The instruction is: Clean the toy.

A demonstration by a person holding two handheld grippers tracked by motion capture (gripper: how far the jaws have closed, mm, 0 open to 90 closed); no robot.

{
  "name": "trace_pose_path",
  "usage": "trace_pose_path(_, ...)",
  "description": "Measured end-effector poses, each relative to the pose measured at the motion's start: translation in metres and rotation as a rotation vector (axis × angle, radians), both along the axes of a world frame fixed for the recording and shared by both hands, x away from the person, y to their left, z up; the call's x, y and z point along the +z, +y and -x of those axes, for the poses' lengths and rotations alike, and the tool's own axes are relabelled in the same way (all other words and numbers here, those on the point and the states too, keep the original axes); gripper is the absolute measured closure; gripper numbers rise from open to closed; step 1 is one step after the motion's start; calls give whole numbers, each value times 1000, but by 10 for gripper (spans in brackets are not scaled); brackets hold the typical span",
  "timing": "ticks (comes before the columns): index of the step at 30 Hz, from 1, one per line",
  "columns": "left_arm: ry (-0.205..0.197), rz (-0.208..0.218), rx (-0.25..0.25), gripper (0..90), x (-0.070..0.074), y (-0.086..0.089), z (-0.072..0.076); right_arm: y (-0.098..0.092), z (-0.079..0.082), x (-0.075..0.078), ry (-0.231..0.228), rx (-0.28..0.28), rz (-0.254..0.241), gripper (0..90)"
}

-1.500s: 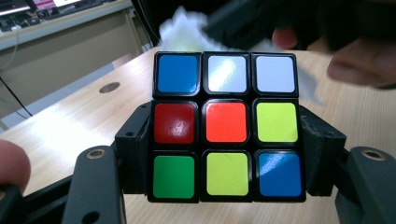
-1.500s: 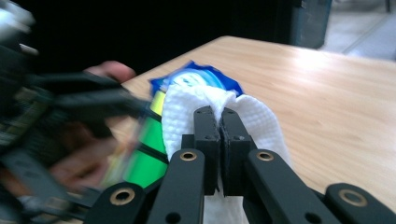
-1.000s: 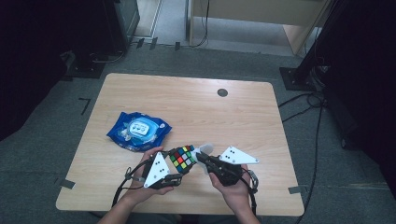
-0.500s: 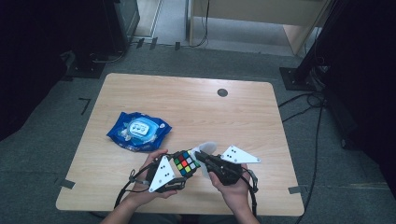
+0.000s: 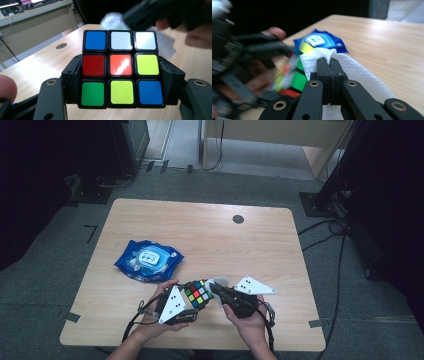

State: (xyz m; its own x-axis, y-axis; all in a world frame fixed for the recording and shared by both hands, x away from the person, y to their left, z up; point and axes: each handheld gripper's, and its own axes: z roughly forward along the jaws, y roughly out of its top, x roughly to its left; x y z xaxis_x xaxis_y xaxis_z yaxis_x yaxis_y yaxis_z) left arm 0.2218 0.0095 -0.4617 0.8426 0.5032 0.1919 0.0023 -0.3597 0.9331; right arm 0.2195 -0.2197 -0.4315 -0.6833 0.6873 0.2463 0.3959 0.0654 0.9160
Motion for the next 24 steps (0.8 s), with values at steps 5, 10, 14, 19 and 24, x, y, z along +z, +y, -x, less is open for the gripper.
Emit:
trace_pose_path(5, -7, 6, -9, 342, 3, -2, 3, 7, 12, 17, -39, 57, -46, 899)
trace_pose_path(10, -8, -1, 1, 342, 1, -2, 2, 4, 8, 10, -50, 44, -25, 897)
trace_pose_path(14, -13, 22, 0, 343, 6, 2, 2, -4, -2, -4, -13, -11, 44, 897)
trace_pose_path(19, -13, 25, 19, 342, 6, 6, -1, -25, -16, -20, 26, -110, 107, 896)
trace_pose_path(24, -4, 38, 34, 342, 6, 8, -4, -47, -22, -27, 3, -230, 184, 887)
